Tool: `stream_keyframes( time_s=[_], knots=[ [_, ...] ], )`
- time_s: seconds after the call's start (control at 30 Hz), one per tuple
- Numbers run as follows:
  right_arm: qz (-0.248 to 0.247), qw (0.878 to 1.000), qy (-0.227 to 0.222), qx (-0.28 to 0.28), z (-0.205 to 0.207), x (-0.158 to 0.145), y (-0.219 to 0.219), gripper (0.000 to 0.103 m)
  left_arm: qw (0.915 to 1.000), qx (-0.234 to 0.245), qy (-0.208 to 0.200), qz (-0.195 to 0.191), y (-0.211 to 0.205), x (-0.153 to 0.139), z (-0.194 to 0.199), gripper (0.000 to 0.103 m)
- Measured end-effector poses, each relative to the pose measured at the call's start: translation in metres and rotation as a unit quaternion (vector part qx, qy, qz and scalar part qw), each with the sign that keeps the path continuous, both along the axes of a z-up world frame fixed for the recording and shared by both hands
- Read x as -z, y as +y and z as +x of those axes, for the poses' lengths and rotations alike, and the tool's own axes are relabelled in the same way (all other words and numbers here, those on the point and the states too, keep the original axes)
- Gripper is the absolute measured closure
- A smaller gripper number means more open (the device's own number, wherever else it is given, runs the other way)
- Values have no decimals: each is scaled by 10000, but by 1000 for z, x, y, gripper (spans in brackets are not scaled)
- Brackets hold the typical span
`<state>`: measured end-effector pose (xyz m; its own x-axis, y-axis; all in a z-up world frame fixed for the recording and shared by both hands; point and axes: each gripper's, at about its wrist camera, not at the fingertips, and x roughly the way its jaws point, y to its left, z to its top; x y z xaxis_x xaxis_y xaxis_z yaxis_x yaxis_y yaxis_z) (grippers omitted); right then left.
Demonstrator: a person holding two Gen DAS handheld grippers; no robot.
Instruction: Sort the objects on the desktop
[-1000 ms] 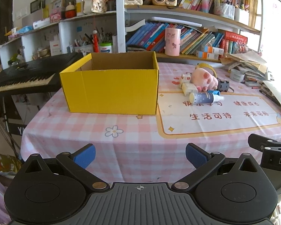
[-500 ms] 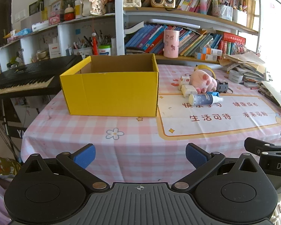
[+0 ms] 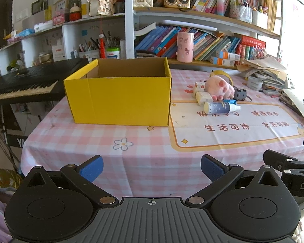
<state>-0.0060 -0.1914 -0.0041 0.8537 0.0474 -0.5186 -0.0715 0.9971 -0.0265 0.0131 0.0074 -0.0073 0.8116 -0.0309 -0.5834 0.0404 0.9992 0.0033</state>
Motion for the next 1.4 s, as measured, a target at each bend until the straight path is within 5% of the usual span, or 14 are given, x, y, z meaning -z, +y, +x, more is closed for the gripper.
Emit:
stream_keyframes(
  time_s=[1.07,1.4],
  knots=[
    [25,9995,70,297,1,2,-8,0,9996,242,79,-73,1,0,-3,0],
    [285,9996,-81,-45,-1,-2,-9,0,9995,300,115,29,-3,1,-2,0]
  ],
)
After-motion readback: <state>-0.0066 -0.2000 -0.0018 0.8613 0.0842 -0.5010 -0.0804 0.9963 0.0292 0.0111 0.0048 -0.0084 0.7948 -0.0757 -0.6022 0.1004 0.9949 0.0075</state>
